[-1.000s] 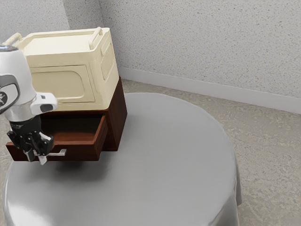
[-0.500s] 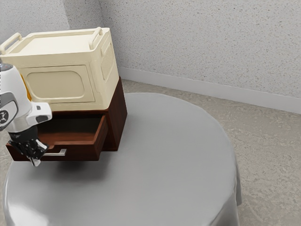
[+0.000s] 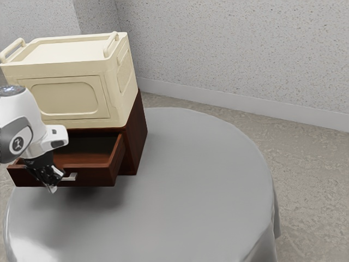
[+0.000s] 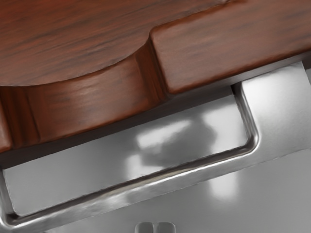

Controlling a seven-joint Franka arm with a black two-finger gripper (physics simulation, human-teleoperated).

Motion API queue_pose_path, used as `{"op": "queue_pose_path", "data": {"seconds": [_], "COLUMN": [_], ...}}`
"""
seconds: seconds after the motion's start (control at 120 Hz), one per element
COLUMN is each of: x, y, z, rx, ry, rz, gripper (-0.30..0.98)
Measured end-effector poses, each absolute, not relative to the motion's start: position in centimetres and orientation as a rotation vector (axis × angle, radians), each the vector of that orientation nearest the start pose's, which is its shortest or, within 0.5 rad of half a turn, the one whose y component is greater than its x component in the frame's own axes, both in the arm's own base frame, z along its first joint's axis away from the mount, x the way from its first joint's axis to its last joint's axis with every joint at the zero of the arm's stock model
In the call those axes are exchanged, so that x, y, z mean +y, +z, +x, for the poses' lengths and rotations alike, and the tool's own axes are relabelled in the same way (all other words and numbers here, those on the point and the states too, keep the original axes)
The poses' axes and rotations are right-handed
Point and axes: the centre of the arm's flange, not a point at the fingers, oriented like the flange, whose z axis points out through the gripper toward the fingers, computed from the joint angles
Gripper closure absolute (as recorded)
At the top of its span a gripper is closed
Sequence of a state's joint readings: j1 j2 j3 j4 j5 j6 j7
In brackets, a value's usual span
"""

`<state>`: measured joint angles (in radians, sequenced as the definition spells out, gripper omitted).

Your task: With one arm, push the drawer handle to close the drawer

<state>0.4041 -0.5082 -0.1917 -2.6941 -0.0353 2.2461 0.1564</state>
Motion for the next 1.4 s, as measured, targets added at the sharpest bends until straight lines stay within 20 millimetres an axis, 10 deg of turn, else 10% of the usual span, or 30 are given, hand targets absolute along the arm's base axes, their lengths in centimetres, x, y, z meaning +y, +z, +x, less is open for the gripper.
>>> {"op": "queue_pose_path", "data": {"seconds": [1.4], "x": [11.6], "y": [37.9], "z": [43.2], "rx": [-0.081], "ry": [-0.317], "rz": [-3.014], "gripper": [0.78]}}
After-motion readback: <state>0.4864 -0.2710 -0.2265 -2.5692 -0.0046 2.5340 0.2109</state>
